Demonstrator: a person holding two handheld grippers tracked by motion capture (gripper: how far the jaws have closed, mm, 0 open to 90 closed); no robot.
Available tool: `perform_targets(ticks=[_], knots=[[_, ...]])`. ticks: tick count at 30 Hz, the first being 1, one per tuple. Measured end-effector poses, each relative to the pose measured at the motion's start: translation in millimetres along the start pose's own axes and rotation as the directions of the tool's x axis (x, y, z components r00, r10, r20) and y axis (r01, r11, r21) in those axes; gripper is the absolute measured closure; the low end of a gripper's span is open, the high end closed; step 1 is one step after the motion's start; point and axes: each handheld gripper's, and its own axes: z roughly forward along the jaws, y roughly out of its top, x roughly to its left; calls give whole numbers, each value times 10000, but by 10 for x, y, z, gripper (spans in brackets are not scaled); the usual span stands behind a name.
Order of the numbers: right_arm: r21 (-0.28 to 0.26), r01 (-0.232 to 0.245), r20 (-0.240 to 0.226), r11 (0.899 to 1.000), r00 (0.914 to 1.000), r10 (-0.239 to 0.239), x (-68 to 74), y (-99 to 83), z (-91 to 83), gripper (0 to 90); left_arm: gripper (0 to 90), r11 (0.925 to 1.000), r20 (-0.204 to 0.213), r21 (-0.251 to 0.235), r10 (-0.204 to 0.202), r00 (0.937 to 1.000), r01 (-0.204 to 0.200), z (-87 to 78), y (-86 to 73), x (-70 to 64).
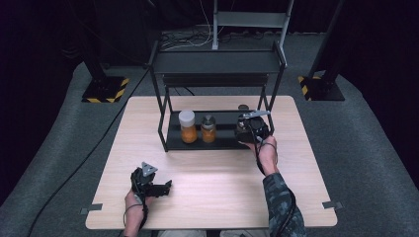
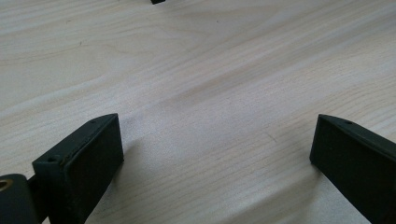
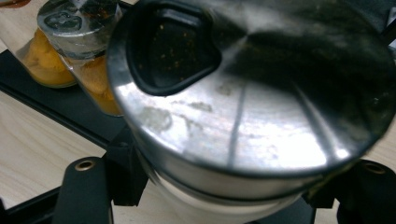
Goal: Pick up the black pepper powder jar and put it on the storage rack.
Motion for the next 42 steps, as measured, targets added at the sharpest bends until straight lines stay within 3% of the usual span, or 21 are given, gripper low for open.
perform_targets(ticks=[42], knots=[[126,47,-138,9999,9999,-46,40,108,151,309,24,10000,2,3,4,10000,-4,0,0,1]])
